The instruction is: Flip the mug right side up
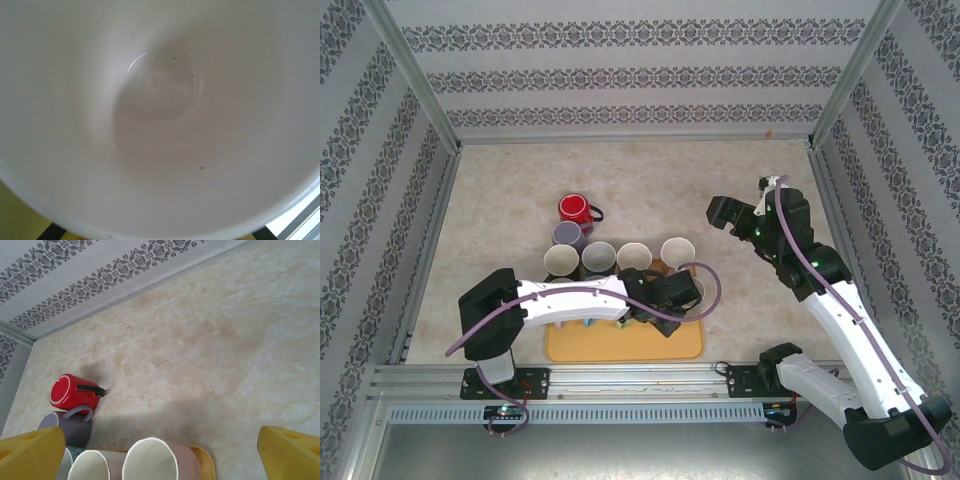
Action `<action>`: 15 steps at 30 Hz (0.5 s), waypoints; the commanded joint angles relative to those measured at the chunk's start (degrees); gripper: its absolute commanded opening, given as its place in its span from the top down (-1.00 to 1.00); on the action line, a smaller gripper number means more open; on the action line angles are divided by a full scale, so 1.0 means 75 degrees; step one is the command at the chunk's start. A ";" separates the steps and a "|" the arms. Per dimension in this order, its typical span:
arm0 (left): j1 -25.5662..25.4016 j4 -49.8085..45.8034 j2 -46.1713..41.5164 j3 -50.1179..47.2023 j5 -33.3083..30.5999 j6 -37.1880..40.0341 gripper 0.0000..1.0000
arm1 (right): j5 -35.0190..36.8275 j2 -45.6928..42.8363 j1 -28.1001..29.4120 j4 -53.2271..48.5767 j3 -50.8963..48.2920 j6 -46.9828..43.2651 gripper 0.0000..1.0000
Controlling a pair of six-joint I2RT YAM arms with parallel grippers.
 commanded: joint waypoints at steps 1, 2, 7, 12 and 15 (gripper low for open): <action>-0.0064 -0.0216 -0.0078 0.0287 -0.0338 -0.0414 0.74 | 0.0147 0.0024 0.0059 0.0294 -0.0160 -0.0074 -0.96; -0.0064 -0.0252 -0.0071 0.0288 -0.0345 -0.0447 0.73 | 0.0151 0.0034 0.0065 0.0295 -0.0170 -0.0073 -0.96; -0.0034 -0.0483 -0.0006 0.0323 -0.0561 -0.0675 0.73 | 0.0165 0.0075 0.0072 0.0335 -0.0190 -0.0065 -0.96; -0.0041 -0.0602 -0.0053 0.0291 -0.0699 -0.0844 0.68 | 0.0167 0.0109 0.0082 0.0352 -0.0205 -0.0080 -0.96; -0.0034 -0.0582 -0.0097 0.0252 -0.0685 -0.0869 0.62 | 0.0152 0.0130 0.0095 0.0366 -0.0214 -0.0109 -0.95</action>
